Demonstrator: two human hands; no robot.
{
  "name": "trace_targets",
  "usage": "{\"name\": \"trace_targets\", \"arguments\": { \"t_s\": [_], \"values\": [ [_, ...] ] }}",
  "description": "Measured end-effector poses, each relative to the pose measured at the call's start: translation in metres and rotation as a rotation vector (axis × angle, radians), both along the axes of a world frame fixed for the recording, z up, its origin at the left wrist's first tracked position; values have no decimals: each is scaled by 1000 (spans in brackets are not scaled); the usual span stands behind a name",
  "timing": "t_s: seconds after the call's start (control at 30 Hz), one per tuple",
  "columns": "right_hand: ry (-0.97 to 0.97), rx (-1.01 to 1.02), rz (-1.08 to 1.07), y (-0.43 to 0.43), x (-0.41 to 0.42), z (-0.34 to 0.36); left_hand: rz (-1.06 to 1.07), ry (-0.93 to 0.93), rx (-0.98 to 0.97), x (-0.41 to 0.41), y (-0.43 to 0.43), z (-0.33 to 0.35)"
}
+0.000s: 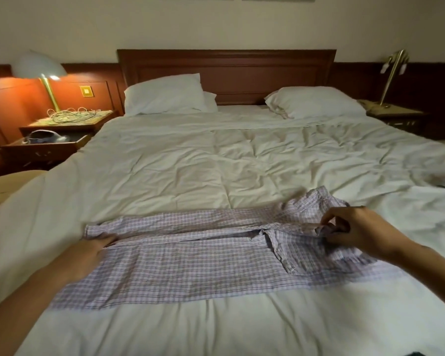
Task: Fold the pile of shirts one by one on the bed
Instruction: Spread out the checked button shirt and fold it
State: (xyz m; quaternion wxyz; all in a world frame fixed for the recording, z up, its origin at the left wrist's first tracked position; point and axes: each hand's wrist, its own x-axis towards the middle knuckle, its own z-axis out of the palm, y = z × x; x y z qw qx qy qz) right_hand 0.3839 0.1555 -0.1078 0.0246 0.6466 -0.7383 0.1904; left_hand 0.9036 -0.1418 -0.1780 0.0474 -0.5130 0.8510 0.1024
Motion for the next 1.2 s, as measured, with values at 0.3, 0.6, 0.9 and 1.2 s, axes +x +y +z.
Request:
{"name": "trace_targets", "arguments": {
  "t_s": [0.3, 0.6, 0.9, 1.2],
  "values": [
    [-151, 364, 81, -13, 7, -15, 184, 34, 162, -47, -5, 23],
    [-132, 31, 259, -11, 57, -29, -19, 66, 262, -119, 30, 1],
    [-138, 2, 145, -72, 11, -26, 80, -24, -47, -127, 33, -39],
    [-100, 167, -175, -164, -12, 0, 103, 23, -115, -126, 24, -52]
  ]
}}
